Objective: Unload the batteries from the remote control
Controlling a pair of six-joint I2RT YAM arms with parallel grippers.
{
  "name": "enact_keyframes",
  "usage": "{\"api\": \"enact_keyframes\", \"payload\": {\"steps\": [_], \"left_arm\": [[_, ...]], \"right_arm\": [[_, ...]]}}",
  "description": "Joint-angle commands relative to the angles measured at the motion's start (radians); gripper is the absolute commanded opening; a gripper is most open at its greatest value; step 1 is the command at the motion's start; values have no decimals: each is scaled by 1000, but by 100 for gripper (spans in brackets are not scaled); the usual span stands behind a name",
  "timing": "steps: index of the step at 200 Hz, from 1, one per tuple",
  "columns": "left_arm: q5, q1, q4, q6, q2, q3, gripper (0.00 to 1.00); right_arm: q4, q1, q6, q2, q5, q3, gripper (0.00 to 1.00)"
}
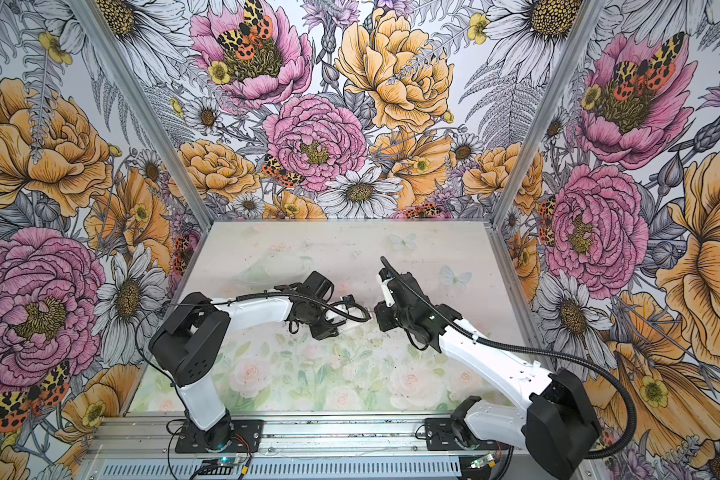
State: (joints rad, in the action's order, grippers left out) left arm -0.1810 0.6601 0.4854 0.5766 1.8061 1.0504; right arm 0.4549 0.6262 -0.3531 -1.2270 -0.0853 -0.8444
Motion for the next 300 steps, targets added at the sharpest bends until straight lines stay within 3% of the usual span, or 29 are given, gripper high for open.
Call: {"api": "enact_keyframes", "payload": {"steps": [1,68,300], "left_arm": [[24,17,48,32,24,-48,0],[21,20,48,39,25,-50,0],[27,20,50,36,24,-44,0]], "right_arm": [[90,-2,-25,-23,-55,-58,0],[163,-3,40,-71,29,-129,0],[213,-10,117,-173,89,-195,0]]}}
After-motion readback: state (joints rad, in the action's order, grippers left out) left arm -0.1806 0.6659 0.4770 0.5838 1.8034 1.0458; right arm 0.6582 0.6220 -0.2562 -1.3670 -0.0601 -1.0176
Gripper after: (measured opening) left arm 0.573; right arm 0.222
